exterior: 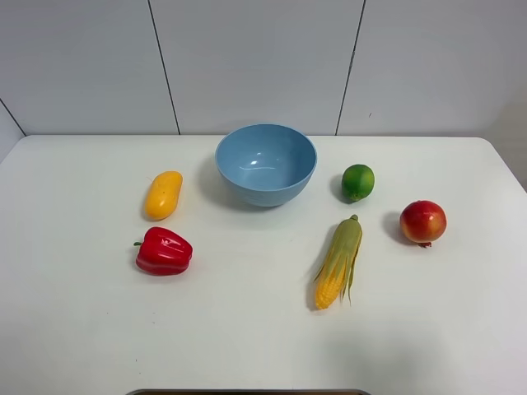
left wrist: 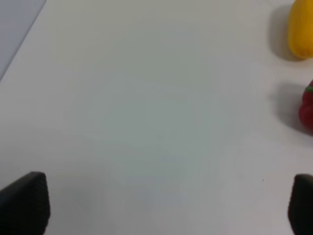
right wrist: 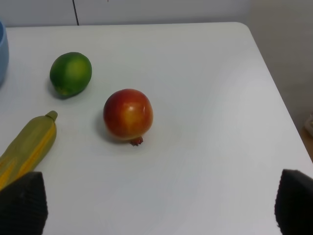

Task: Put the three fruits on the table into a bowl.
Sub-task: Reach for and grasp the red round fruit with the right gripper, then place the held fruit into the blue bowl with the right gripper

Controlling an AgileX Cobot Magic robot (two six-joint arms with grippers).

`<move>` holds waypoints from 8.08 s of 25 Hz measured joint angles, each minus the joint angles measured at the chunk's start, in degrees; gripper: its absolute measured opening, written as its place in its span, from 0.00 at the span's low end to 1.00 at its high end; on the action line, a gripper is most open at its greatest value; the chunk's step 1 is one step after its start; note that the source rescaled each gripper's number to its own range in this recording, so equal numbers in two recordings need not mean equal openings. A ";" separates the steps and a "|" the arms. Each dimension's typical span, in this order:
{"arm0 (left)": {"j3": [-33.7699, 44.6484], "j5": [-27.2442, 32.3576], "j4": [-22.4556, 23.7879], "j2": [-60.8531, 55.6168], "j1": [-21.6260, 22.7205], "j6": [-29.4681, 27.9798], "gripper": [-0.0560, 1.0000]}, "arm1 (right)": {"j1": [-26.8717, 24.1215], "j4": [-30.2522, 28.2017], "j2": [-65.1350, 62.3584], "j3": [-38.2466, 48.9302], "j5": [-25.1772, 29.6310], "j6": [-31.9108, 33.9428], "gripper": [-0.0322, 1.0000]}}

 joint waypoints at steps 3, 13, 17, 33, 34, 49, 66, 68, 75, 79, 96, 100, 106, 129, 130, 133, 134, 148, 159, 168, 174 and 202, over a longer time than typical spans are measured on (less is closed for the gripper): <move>0.00 0.00 0.00 0.00 0.00 0.00 1.00 | 0.00 0.00 1.09 -0.93 0.40 0.00 0.80; 0.00 0.00 0.00 0.00 0.00 -0.07 1.00 | 0.00 0.00 28.95 -13.83 0.40 0.04 0.80; 0.00 0.00 0.00 0.00 0.00 -0.07 1.00 | 0.00 0.00 41.03 -19.77 0.33 -0.39 0.80; 0.00 0.00 0.00 0.00 0.00 -0.01 1.00 | 0.00 2.39 76.83 -30.10 -0.44 -5.55 0.80; 0.00 0.00 0.00 0.00 0.00 -0.01 1.00 | 0.00 2.81 78.08 -30.11 -0.71 -5.81 0.80; 0.00 0.00 0.00 0.00 0.00 -0.06 1.00 | -5.13 11.74 93.01 -30.24 -9.83 -12.27 0.95; 0.00 0.00 0.00 0.00 0.00 -0.08 1.00 | -5.13 10.67 102.31 -31.46 -15.51 -12.46 1.00; 0.00 0.00 0.00 0.00 0.00 -0.08 1.00 | -5.13 10.67 103.43 -31.52 -15.83 -12.46 1.00; 0.00 0.00 0.00 0.00 0.00 -0.08 1.00 | -5.13 10.67 107.59 -31.52 -18.62 -12.51 1.00; 0.00 0.00 0.00 0.00 0.00 -0.08 1.00 | -5.13 10.86 110.05 -31.52 -20.16 -12.73 1.00; 0.00 0.00 0.00 0.00 0.00 -0.07 1.00 | -5.13 15.06 116.43 -31.57 -25.00 -16.60 0.90; 0.00 0.00 0.00 0.00 0.00 -0.07 1.00 | -5.13 15.08 116.50 -31.57 -25.39 -16.66 0.67; 0.00 0.00 0.00 0.00 0.00 -0.07 1.00 | -5.13 15.08 116.50 -31.62 -25.58 -16.77 0.23; 0.00 0.00 0.00 0.00 0.00 -0.02 1.00 | -5.13 15.81 116.50 -31.62 -26.04 -16.81 0.23; 0.00 0.00 0.00 0.00 0.00 -0.02 1.00 | -5.13 15.81 116.50 -31.62 -26.04 -16.81 0.23; 0.00 0.00 0.00 0.00 0.00 -0.02 1.00 | -5.13 16.04 116.50 -31.62 -25.99 -16.81 0.23; 0.00 0.00 0.00 0.00 0.00 -0.02 1.00 | -5.13 16.32 116.36 -31.62 -25.92 -16.81 0.23; 0.00 0.00 0.00 0.00 0.00 -0.02 1.00 | -5.13 17.82 102.28 -31.62 -23.74 -16.81 0.23; 0.00 0.00 0.00 0.00 0.00 -0.02 1.00 | -5.13 34.87 92.21 -32.14 -21.79 -27.82 0.23; 0.00 0.00 0.00 0.00 0.00 -0.02 1.00 | 3.45 38.87 94.03 -45.70 -19.05 -33.06 0.23; 0.00 0.00 0.00 0.00 0.00 -0.02 1.00 | 13.55 34.90 101.28 -56.05 -18.82 -32.69 0.23; 0.00 0.00 0.00 0.00 0.00 -0.02 1.00 | 23.04 30.07 124.43 -63.28 -24.59 -27.86 0.33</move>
